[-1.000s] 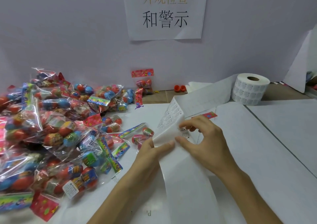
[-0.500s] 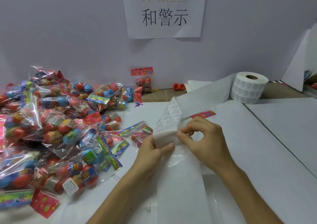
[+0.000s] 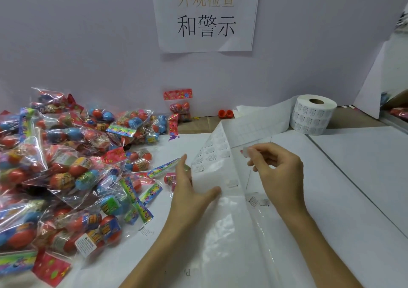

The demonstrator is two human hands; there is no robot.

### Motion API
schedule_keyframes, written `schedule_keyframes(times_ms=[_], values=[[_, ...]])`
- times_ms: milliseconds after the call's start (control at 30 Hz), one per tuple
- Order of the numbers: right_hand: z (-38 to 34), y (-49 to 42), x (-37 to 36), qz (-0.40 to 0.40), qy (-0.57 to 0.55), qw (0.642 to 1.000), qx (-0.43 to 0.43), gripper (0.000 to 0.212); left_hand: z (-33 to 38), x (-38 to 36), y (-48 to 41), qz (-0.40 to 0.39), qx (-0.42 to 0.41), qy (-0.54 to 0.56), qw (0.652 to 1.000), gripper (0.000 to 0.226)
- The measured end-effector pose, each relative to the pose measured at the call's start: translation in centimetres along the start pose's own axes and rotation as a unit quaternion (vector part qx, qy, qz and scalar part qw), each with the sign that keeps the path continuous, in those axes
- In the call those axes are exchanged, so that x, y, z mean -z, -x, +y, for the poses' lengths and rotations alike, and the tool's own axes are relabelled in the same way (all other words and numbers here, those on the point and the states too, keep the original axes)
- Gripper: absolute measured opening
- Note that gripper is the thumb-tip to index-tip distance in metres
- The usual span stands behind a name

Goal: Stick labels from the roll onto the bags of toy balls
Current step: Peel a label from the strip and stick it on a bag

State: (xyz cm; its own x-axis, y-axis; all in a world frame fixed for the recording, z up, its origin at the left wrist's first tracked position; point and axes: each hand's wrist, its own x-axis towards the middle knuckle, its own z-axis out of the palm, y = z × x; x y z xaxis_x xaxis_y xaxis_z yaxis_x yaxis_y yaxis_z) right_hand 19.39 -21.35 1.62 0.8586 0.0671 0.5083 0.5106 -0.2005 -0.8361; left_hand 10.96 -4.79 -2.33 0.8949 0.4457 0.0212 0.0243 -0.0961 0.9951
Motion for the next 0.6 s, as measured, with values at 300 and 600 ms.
schedule_keyframes(times_ms=[300, 600], values=[[-0.3, -0.3, 0.2, -0.060, -0.123, 0.990, -0.023, 0.050, 0.0, -0.3, 0.6, -0.149, -0.111, -0.145, 0.972, 0.020], [-0.8, 0.7, -1.1, -0.214, -0.090, 0.973, 0.012, 0.050, 1.5, 1.5, -0.7, -0.038, -0.130, 0.032, 0.990, 0.021]])
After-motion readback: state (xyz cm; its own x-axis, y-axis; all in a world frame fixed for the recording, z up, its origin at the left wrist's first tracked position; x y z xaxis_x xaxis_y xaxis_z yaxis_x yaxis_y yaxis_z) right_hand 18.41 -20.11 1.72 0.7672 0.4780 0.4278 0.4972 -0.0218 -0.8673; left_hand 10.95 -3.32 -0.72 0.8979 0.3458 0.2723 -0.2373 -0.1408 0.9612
